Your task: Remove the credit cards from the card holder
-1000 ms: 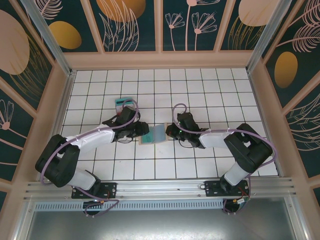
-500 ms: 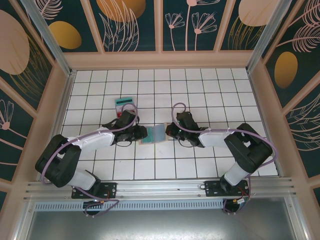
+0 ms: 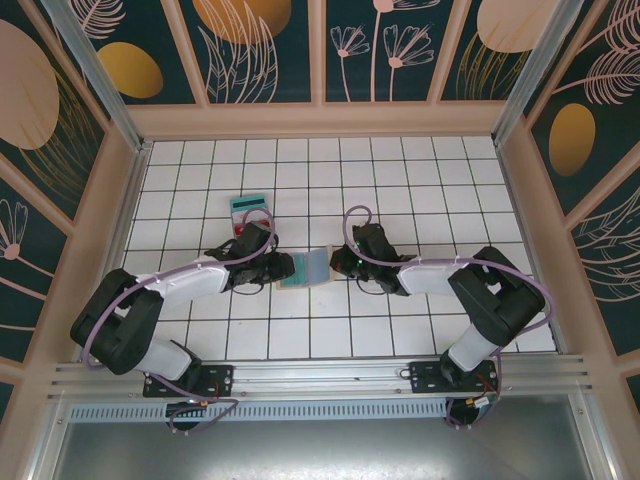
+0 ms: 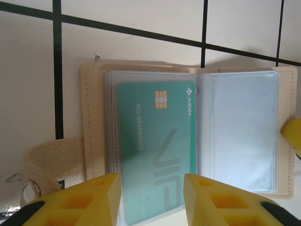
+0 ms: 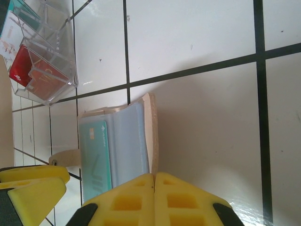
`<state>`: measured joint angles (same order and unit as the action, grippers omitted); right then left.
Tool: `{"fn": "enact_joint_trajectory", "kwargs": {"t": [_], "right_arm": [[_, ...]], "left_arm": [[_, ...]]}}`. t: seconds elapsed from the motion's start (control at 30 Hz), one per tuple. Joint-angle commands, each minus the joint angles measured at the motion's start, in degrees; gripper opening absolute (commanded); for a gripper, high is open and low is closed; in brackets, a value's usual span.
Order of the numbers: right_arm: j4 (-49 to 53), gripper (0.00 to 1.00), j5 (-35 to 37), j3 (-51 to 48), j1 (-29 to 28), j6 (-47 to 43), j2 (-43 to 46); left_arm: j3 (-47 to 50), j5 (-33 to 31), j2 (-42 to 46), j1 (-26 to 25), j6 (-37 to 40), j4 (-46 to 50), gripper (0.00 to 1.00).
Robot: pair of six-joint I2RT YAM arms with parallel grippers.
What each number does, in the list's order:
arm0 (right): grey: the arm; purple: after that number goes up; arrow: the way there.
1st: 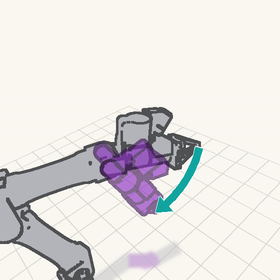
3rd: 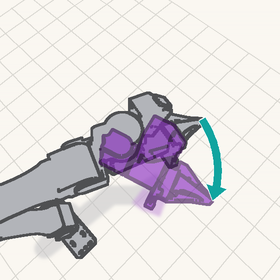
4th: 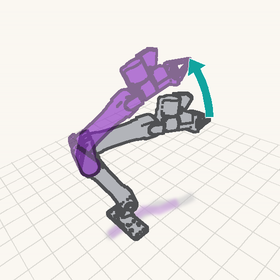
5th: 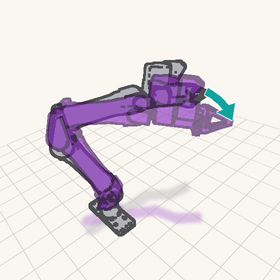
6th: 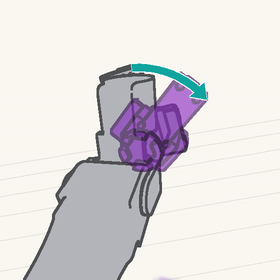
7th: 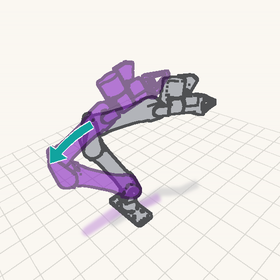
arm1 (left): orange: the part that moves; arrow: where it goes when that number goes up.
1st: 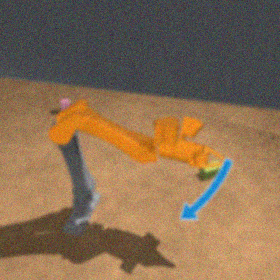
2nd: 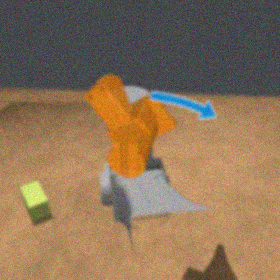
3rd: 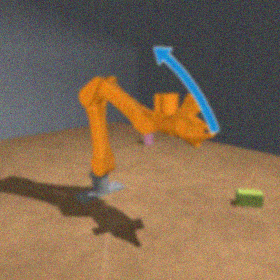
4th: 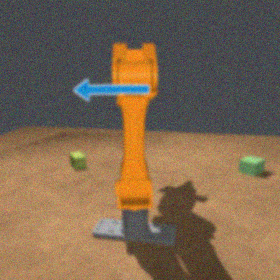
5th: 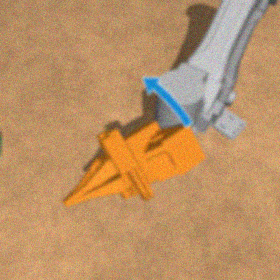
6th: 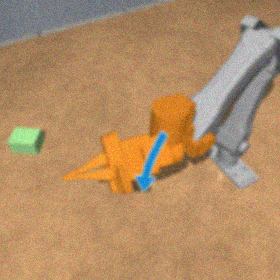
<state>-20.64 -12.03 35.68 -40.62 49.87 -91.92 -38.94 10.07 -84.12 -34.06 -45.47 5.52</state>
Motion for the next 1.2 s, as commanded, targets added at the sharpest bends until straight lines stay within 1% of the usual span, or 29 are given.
{"fn": "enact_joint_trajectory", "kwargs": {"t": [0.0, 0.67, 0.9, 1.03, 1.17], "right_arm": [[-1.4, 0.00, -0.7, -0.5, -0.8, -0.4, 0.6], [-2.2, 0.00, -1.2, 0.4, -1.6, -0.2, -1.0], [-2.4, 0.00, -1.0, 0.4, -1.7, -0.1, -1.2], [-2.4, 0.00, -0.9, 0.4, -1.7, 0.0, -1.2], [-2.5, 0.00, -0.8, 0.3, -1.7, 0.0, -1.4]], "left_arm": [[0.4, 0.7, -1.1, 0.4, -0.2, -1.4, 0.41], [2.7, 3.2, -3.9, 0.5, -0.3, -4.4, 0.41], [3.1, 7.3, -4.0, 0.4, -0.7, -7.9, 0.46], [3.3, 8.1, -3.9, 0.4, -0.5, -8.4, 0.47], [3.3, 8.8, -3.7, 0.4, -0.5, -9.0, 0.51]]}}
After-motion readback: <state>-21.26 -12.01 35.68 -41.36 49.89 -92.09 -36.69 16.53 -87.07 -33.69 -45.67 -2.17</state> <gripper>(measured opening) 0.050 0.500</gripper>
